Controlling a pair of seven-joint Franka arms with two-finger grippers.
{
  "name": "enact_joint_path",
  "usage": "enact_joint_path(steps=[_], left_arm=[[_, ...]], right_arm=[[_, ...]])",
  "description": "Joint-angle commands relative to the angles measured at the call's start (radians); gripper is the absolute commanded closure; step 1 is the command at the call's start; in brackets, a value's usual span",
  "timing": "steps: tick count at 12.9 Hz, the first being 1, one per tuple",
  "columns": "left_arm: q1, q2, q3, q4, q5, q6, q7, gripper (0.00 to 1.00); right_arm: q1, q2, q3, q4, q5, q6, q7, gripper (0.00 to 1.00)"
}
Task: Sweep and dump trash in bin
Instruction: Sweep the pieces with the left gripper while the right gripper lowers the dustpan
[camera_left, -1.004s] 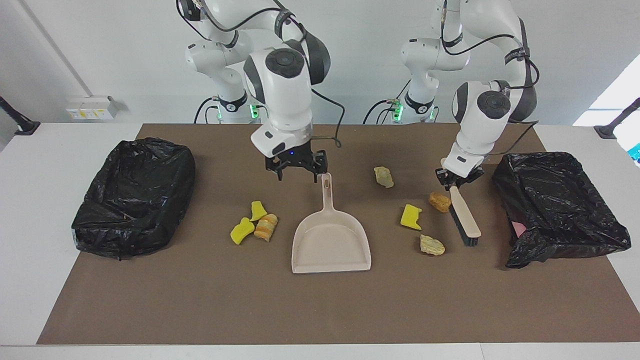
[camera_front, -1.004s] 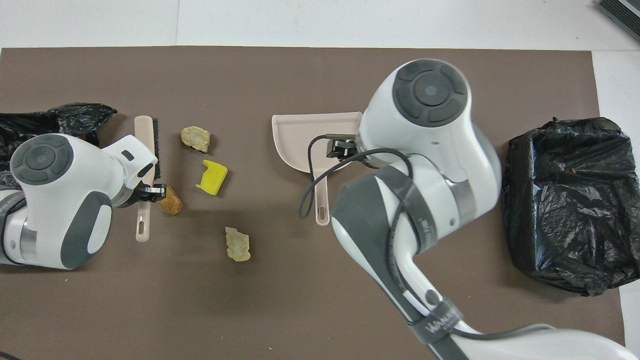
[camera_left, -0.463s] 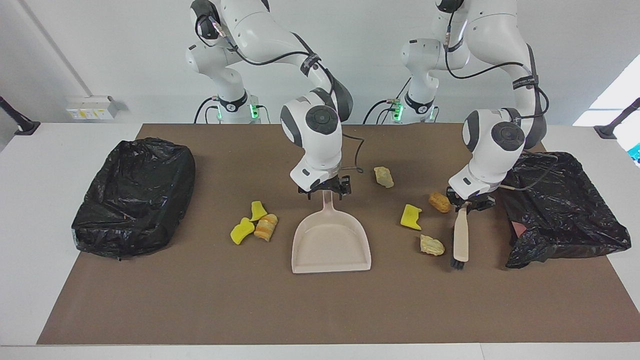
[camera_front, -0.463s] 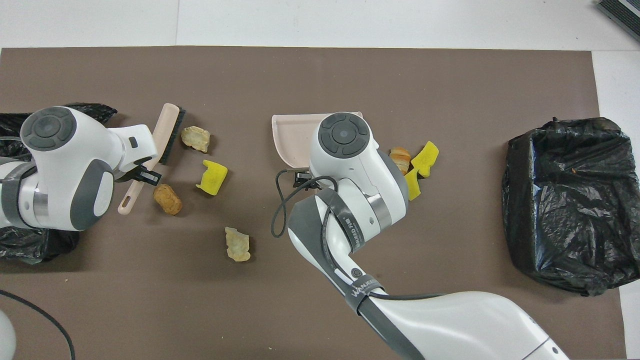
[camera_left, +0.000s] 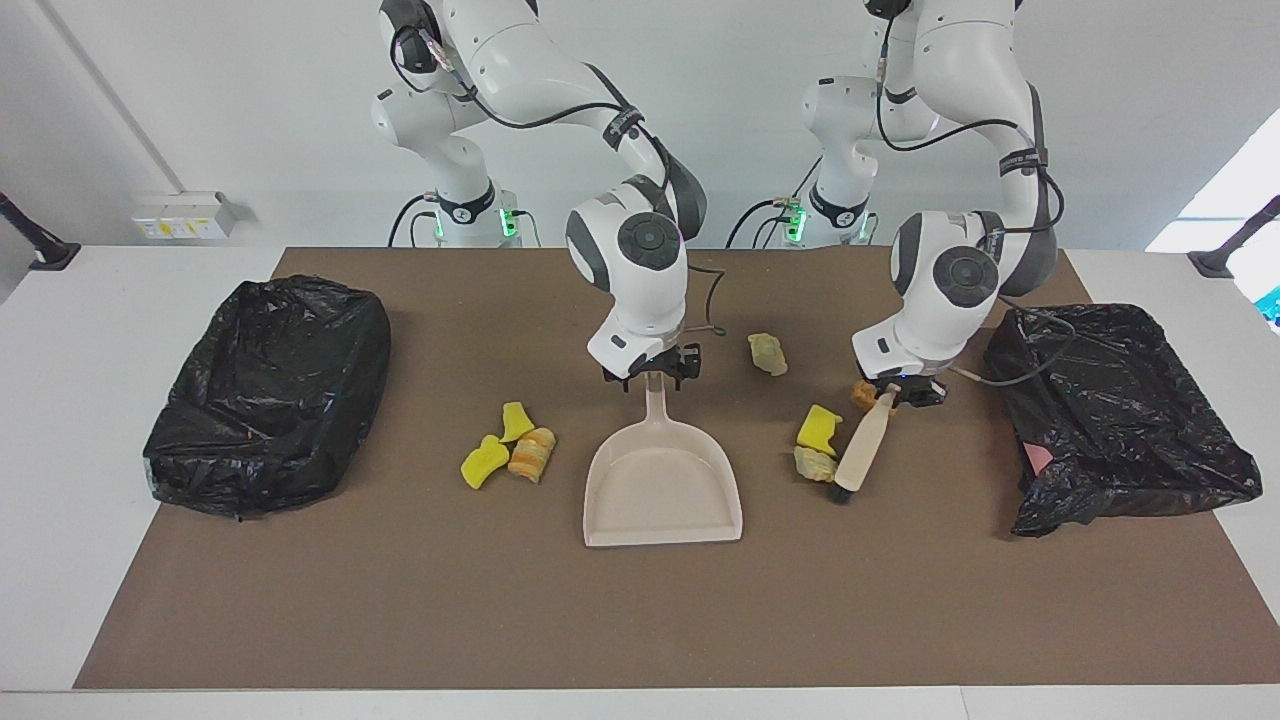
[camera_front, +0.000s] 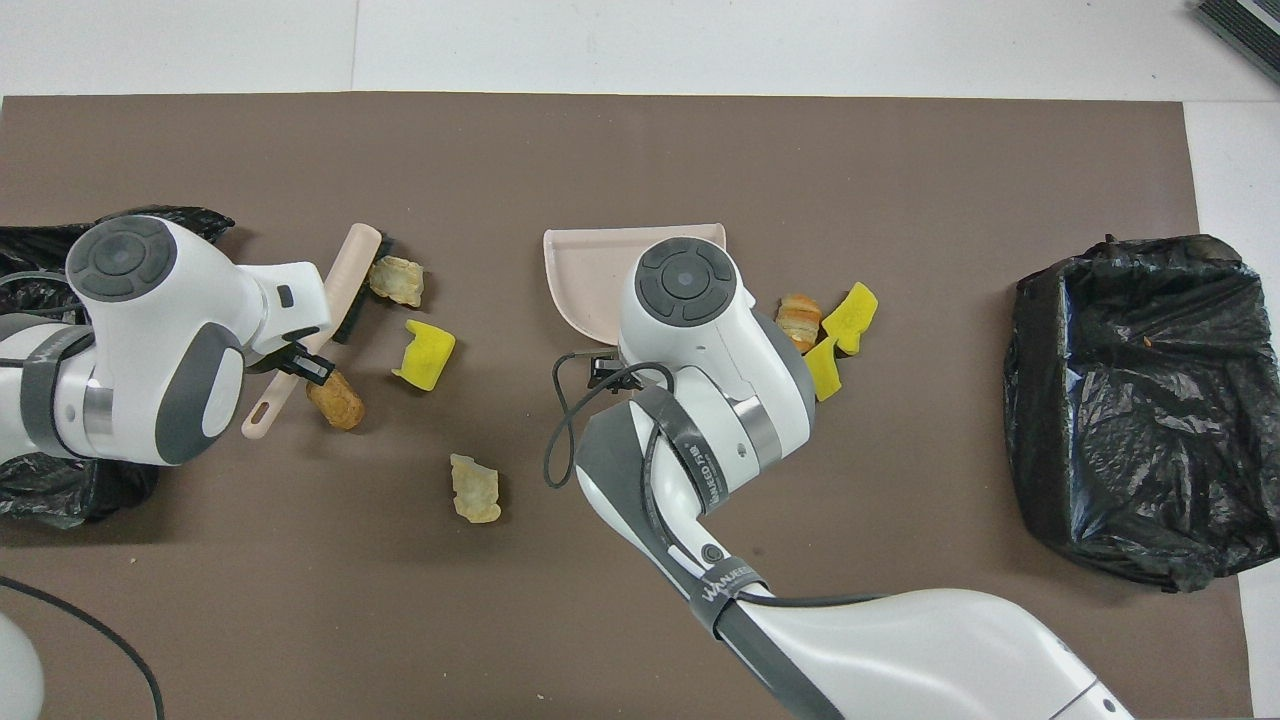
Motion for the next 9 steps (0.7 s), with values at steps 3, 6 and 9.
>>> enact_joint_path(steps=[3, 6, 9], left_arm=[[-0.116, -0.075, 0.013, -0.045, 0.036, -0.134, 0.050, 1.00], [-0.097, -0.133, 0.014, -0.036, 0.033, -0.162, 0.036, 1.00], [-0.022, -0.214, 0.019, -0.038, 0.033, -0.197, -0.054, 1.00]], right_arm=[[-0.005, -0.028, 0.004, -0.042, 0.030, 0.016, -0.030, 1.00], [-0.010, -0.029, -0.002, -0.024, -0.001, -0.071, -0.030, 1.00], [-0.027, -0.150, 0.001, -0.020, -0.024, -0.177, -0.091, 1.00]])
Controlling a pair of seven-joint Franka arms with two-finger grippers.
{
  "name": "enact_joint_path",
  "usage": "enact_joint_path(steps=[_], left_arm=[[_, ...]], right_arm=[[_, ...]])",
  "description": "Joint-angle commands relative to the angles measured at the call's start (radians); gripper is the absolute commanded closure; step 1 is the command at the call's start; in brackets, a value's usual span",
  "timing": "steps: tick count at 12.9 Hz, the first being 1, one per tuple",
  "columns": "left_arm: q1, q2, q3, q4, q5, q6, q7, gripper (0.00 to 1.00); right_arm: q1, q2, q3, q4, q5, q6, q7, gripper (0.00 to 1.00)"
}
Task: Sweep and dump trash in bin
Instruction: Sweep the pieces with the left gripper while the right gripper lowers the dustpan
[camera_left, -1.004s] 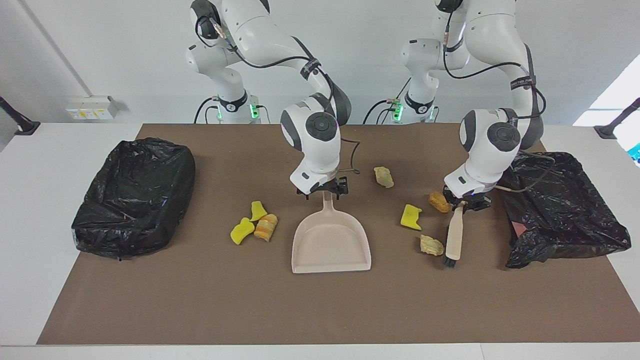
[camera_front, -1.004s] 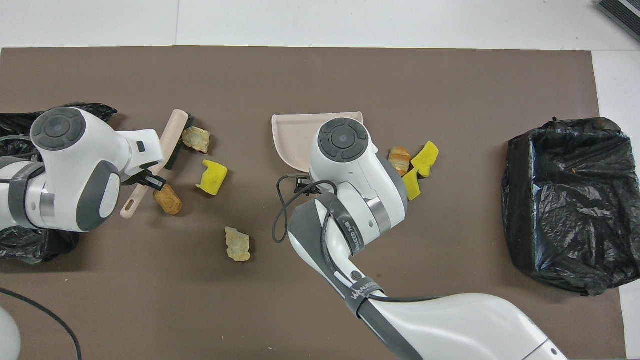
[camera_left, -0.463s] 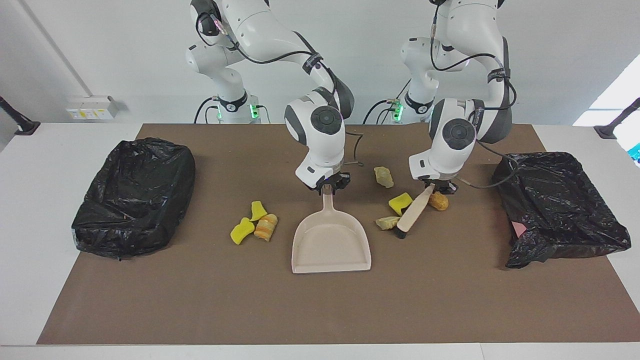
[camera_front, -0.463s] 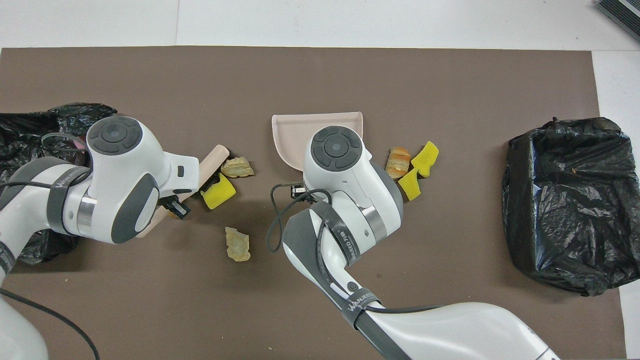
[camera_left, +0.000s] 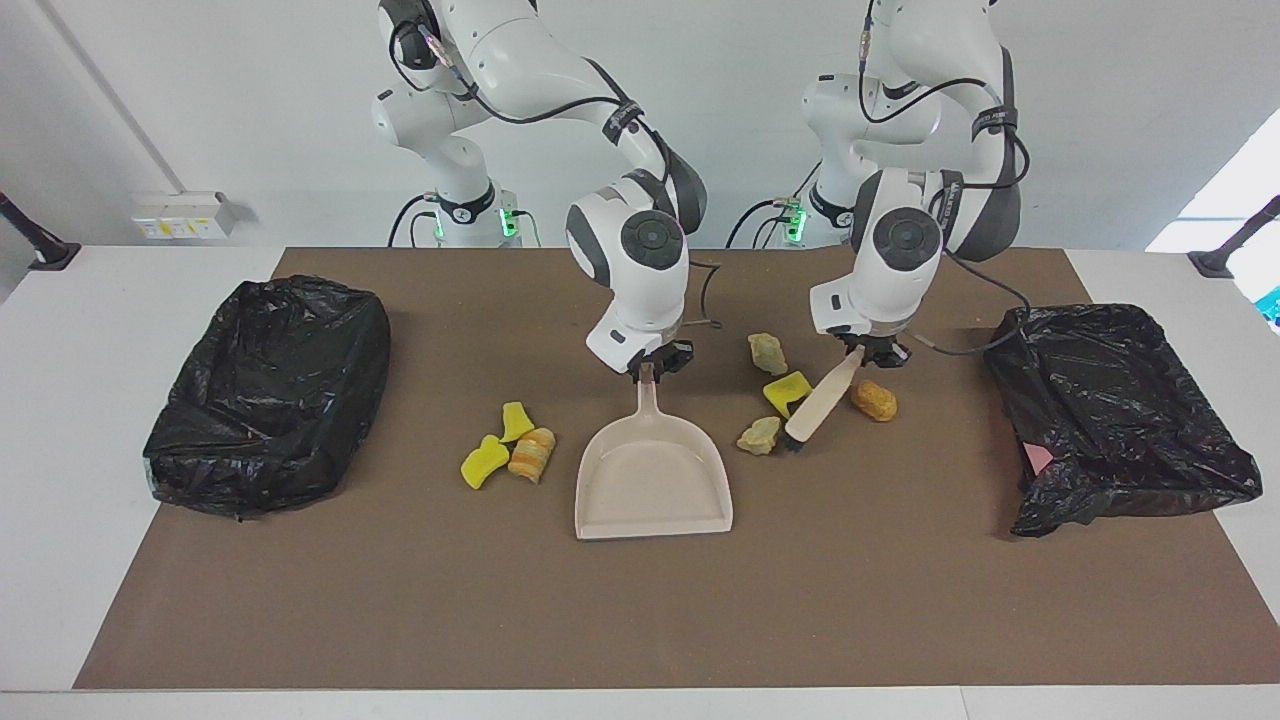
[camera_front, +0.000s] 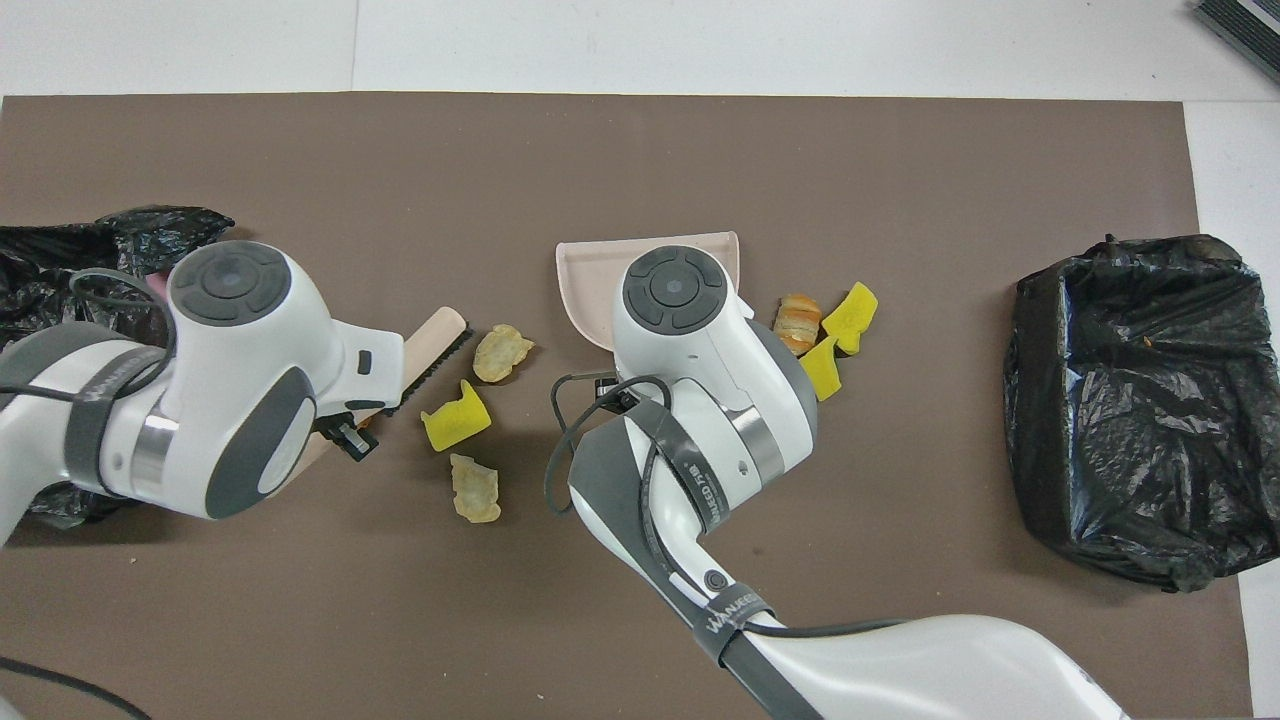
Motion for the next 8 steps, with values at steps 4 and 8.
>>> enact_joint_path(steps=[4, 8], left_arm=[[0.097, -0.167, 0.003, -0.119, 0.017, -0.083, -0.259, 1.00], [0.194, -0.290, 0.003, -0.341, 0.017, 0.054, -0.457, 1.00]], right_arm=[[-0.094, -0.245, 0.008, -0.063, -0.007, -0.213, -0.562, 1.00], [-0.164, -0.295, 0.005, -0.222, -0.016, -0.096, -1.205, 1.00]])
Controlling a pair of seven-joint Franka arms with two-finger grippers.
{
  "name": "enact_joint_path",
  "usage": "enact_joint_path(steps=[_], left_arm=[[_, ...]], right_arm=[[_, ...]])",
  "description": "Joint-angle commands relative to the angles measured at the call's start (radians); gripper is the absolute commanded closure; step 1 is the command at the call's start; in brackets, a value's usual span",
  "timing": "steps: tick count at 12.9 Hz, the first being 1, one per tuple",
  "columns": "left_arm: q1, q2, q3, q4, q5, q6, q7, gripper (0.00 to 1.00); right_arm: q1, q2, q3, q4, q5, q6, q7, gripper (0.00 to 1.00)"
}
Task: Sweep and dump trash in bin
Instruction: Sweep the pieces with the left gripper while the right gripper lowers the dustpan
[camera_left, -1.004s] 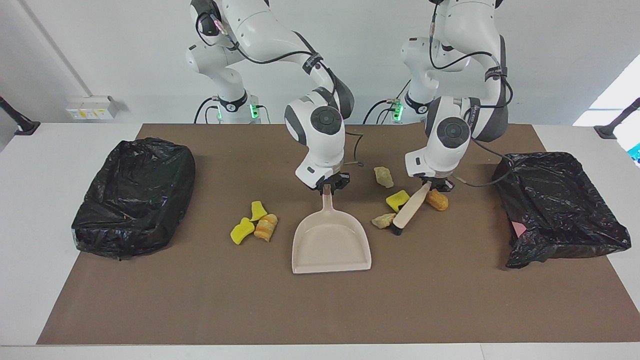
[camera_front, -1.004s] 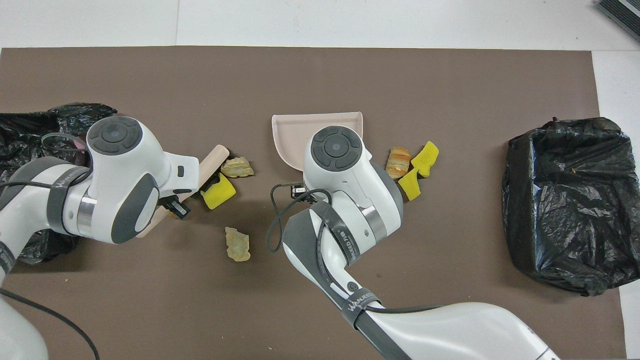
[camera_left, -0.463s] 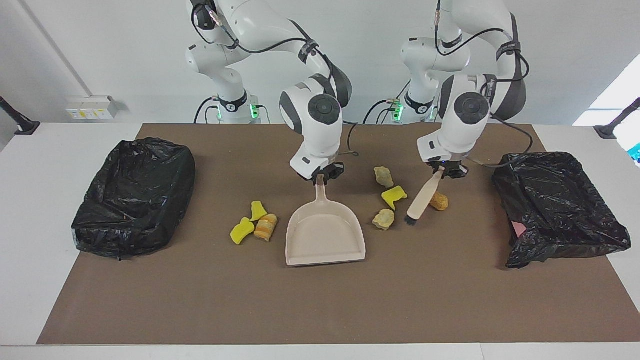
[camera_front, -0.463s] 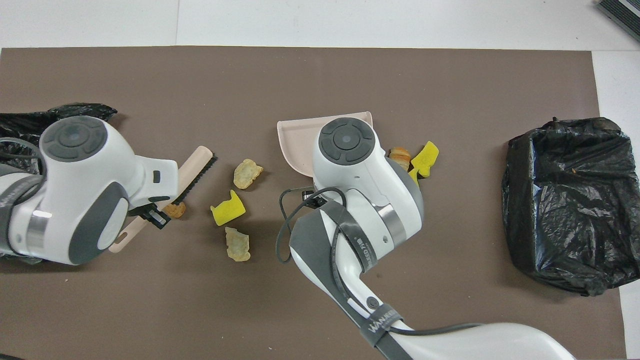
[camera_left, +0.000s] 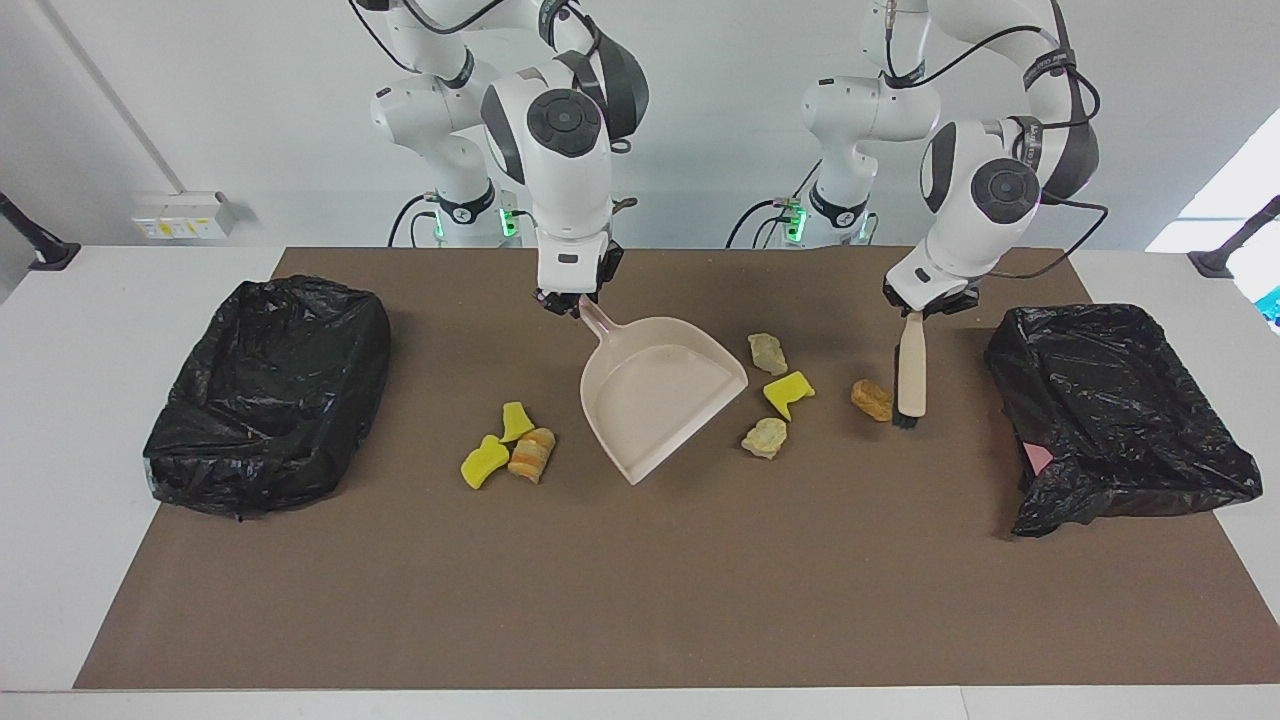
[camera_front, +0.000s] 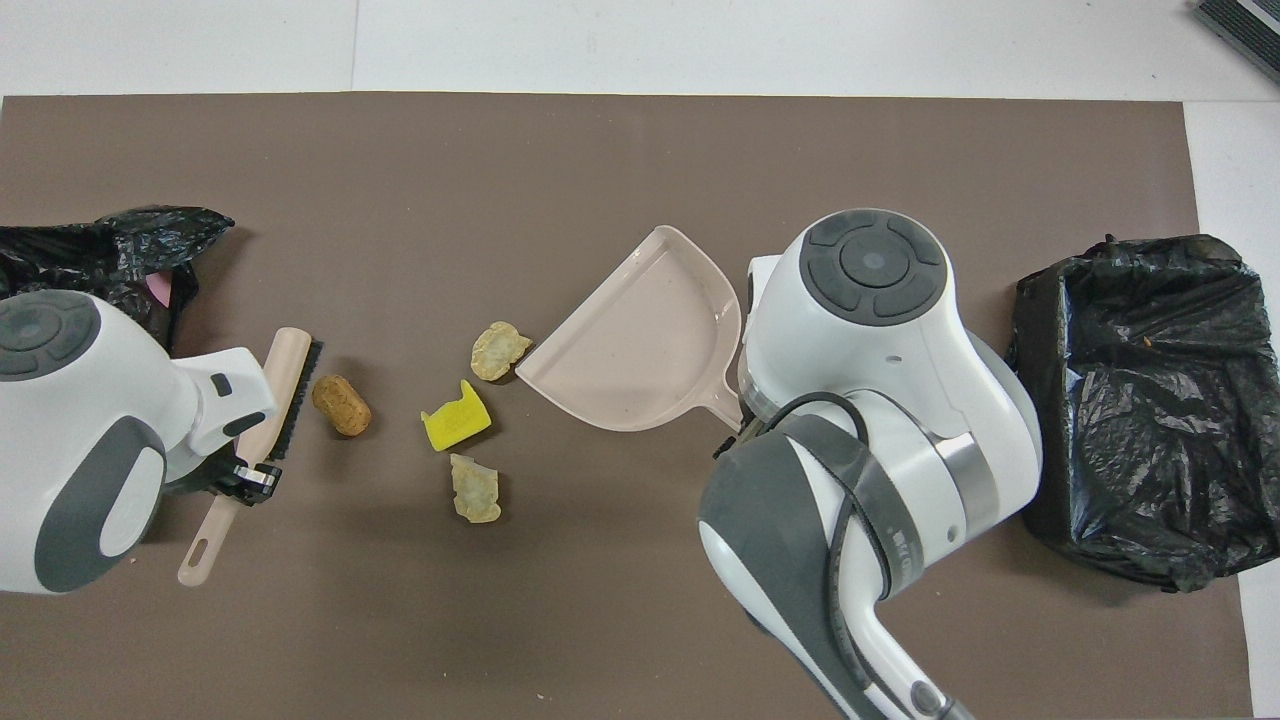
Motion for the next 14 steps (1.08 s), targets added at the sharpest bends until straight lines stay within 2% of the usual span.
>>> enact_joint_path(steps=[1, 4, 5, 10, 12, 14], left_arm=[[0.052, -0.111, -0.007, -0.198, 0.015, 0.172, -0.102, 1.00], [0.037, -0.112, -0.011, -0.273, 0.015, 0.257, -0.129, 1.00], [0.014, -0.112, -0.015, -0.283, 0.015, 0.268, -0.169, 1.00], [-0.218, -0.128, -0.016, -0.332, 0.003, 0.293, -0.527, 1.00], [-0.354, -0.103, -0.016, -0.349, 0.002, 0.312, -0.693, 1.00], [-0.396, -0.093, -0.018, -0.344, -0.050, 0.358, -0.747, 1.00]], right_arm=[[-0.061, -0.020, 0.004, -0.108, -0.025, 0.125, -0.353, 1.00], [-0.028, 0.040, 0.009, -0.112, -0.151, 0.198, -0.495, 1.00], [0.001, 0.035, 0.007, -0.125, -0.165, 0.196, -0.519, 1.00], [0.055, 0.034, 0.007, -0.156, -0.234, 0.198, -0.498, 1.00], [0.065, 0.040, 0.007, -0.173, -0.232, 0.230, -0.489, 1.00], [0.100, 0.052, 0.007, -0.243, -0.249, 0.317, -0.389, 1.00]])
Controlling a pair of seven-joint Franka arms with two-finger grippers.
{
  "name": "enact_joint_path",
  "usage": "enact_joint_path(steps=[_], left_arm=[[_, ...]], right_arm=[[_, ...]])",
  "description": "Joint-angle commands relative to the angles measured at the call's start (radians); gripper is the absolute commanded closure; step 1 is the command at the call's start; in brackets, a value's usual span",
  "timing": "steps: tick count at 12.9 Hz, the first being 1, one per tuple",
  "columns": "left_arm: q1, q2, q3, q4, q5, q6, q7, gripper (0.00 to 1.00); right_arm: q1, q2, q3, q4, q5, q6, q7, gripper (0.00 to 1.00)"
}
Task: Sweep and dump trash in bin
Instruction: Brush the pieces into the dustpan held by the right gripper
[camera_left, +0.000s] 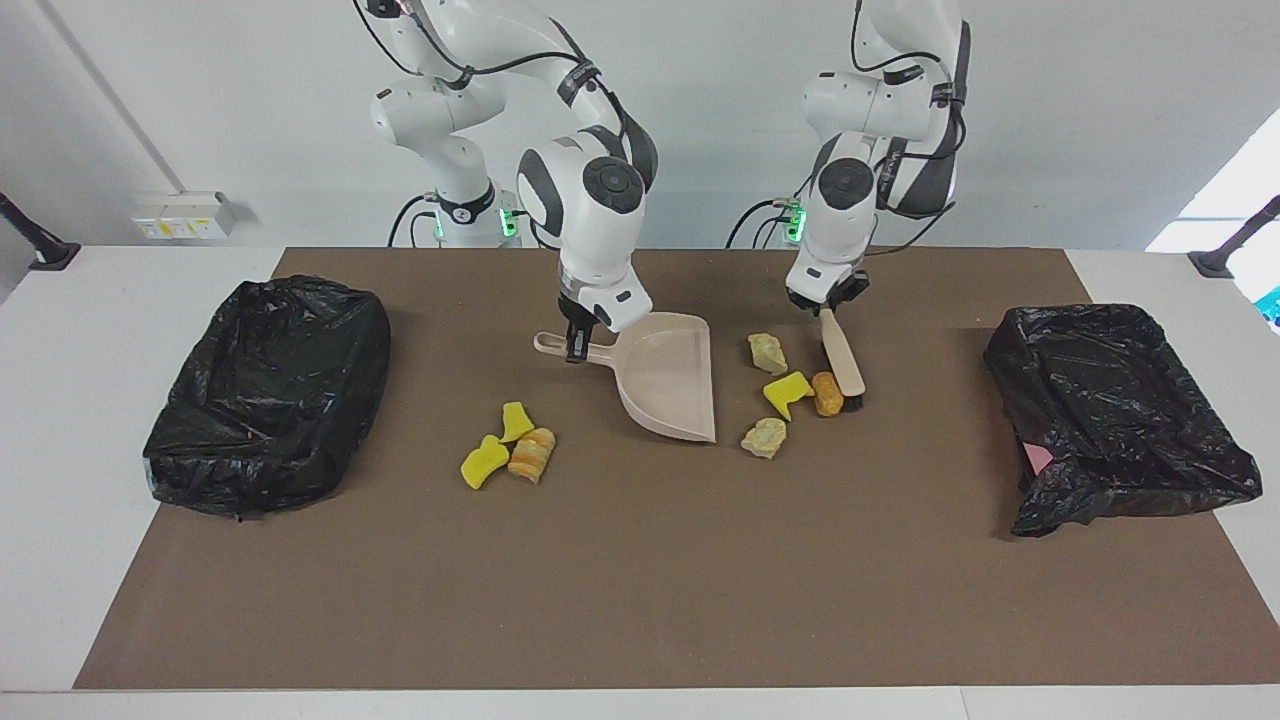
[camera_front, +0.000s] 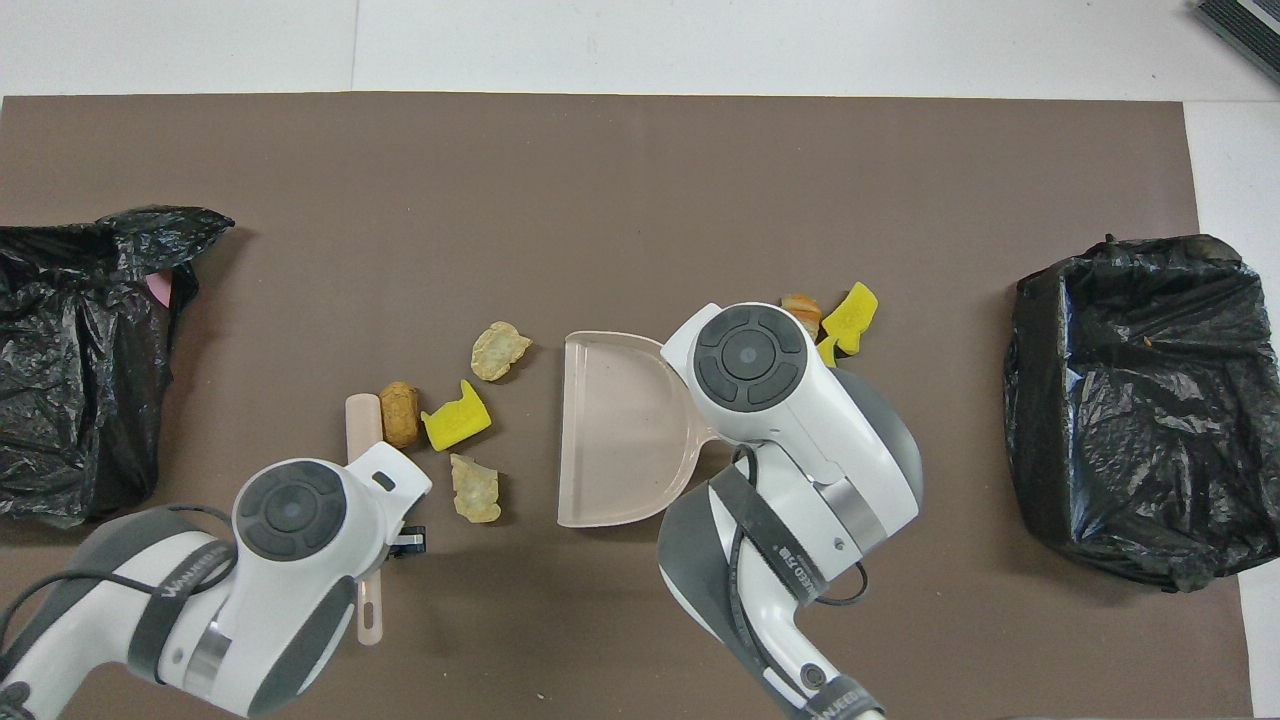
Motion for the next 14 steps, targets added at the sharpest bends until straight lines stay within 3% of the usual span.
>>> enact_joint_path(steps=[1, 5, 10, 12, 14], left_arm=[[-0.071, -0.013, 0.017, -0.025, -0.073, 0.072, -0.051, 1.00], [-0.145, 0.002, 0.016, -0.009, -0.101, 0.143, -0.033, 1.00], [-0.315, 0.068, 0.017, 0.124, -0.208, 0.177, 0.056, 1.00], [-0.311, 0.101, 0.020, 0.190, -0.210, 0.160, 0.053, 1.00], [-0.264, 0.105, 0.028, 0.273, -0.210, 0.053, 0.058, 1.00]], right_arm=[[0.029, -0.002, 0.003, -0.093, -0.042, 0.111, 0.119, 1.00], [0.032, -0.002, 0.003, -0.087, -0.042, 0.086, 0.157, 1.00], [0.032, -0.005, 0.004, -0.090, -0.042, 0.086, 0.177, 1.00], [0.032, -0.005, 0.004, -0.090, -0.040, 0.087, 0.179, 1.00], [0.032, -0.005, 0.004, -0.090, -0.042, 0.086, 0.179, 1.00]])
